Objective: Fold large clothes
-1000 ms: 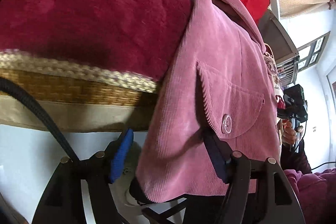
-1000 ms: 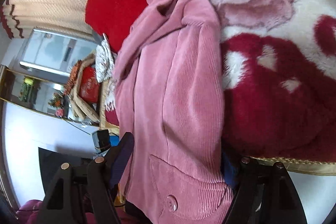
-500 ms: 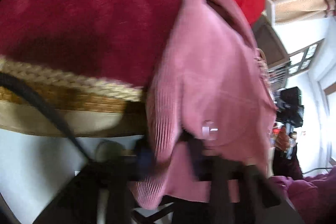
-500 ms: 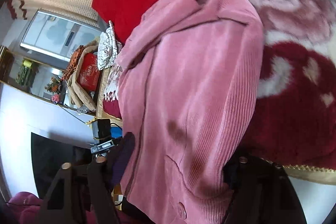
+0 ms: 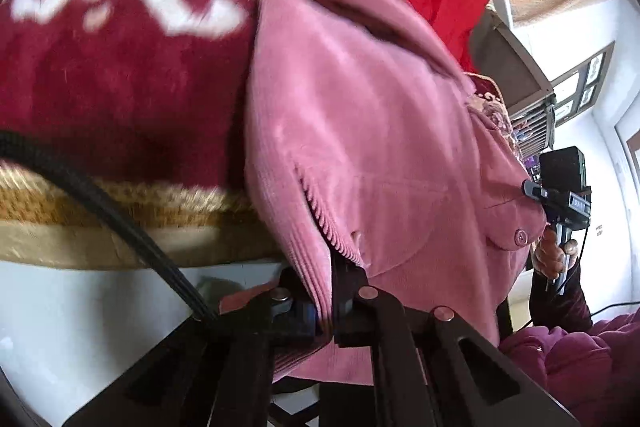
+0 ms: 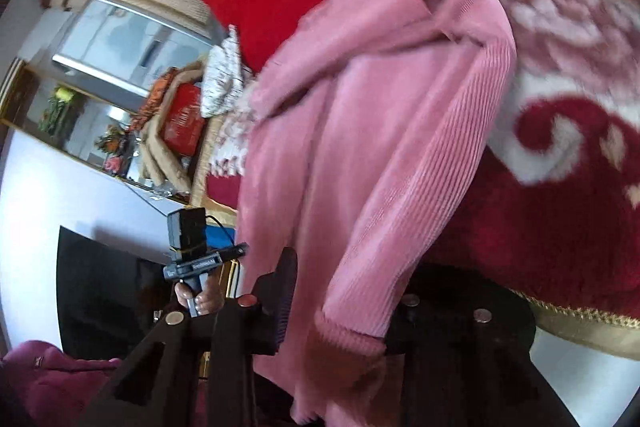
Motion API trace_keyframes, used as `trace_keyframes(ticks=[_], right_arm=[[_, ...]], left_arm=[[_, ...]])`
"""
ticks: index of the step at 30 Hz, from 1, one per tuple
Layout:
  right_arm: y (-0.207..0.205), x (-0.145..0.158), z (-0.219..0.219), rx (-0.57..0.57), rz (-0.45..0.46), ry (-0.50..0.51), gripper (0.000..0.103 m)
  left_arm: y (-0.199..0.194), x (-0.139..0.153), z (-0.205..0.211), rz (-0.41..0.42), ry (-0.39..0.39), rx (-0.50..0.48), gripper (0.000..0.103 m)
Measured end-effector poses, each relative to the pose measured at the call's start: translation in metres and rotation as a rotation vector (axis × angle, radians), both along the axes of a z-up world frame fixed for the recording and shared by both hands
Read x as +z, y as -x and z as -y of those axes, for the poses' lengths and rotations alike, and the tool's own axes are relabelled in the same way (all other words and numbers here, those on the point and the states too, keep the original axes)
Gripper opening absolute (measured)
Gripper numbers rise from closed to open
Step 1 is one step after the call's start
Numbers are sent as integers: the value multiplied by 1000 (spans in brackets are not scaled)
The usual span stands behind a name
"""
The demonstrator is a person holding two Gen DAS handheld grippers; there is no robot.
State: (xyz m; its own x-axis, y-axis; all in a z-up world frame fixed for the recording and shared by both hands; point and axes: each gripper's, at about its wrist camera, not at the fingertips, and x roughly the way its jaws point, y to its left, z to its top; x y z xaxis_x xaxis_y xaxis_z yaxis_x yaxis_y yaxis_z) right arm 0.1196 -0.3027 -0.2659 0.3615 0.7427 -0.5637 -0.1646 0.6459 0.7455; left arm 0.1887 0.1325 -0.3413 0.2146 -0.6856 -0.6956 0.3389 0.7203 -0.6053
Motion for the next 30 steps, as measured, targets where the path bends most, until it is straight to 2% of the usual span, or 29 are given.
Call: trace_keyframes(ticks=[6, 9, 12, 14, 16, 17, 19, 21, 22, 23, 24, 27, 30], right_arm=[[-17, 42, 11, -53, 113, -70, 22], [-40, 66, 24, -126, 188, -108, 22], [-67, 81, 56, -245, 242, -195, 20], [-89, 88, 85, -334, 267, -272, 20], [-117, 89, 101, -398, 237, -257, 20], [-128, 87, 102, -388, 196, -240, 23], [-134, 83, 93, -335, 133, -230, 24], [-123, 78, 87, -282, 104, -171, 31], [-114, 73, 86, -269, 94, -144, 59], [-99, 66, 86, -261, 73, -124, 93], [-91, 60, 90, -262, 61, -131, 98], [-49, 38, 97, -264, 10, -244, 98], [-16, 8, 92, -266, -78, -267, 98]], left_arm=[[-13, 87, -14, 181, 120, 69, 5], [-43, 123, -7, 223, 131, 91, 5], [-82, 157, -1, 250, 101, 86, 5], [-118, 167, 18, 244, 75, 57, 5], [-147, 165, 33, 218, 25, 53, 5], [-157, 161, 39, 210, 8, 55, 5], [-158, 152, 49, 217, 4, 46, 5], [-150, 145, 52, 215, 18, 40, 5], [-146, 142, 51, 205, 30, 42, 5], [-140, 139, 47, 191, 39, 47, 5], [-134, 137, 44, 184, 34, 51, 5], [-120, 139, 39, 193, 17, 49, 5], [-109, 145, 41, 200, 7, 46, 5]])
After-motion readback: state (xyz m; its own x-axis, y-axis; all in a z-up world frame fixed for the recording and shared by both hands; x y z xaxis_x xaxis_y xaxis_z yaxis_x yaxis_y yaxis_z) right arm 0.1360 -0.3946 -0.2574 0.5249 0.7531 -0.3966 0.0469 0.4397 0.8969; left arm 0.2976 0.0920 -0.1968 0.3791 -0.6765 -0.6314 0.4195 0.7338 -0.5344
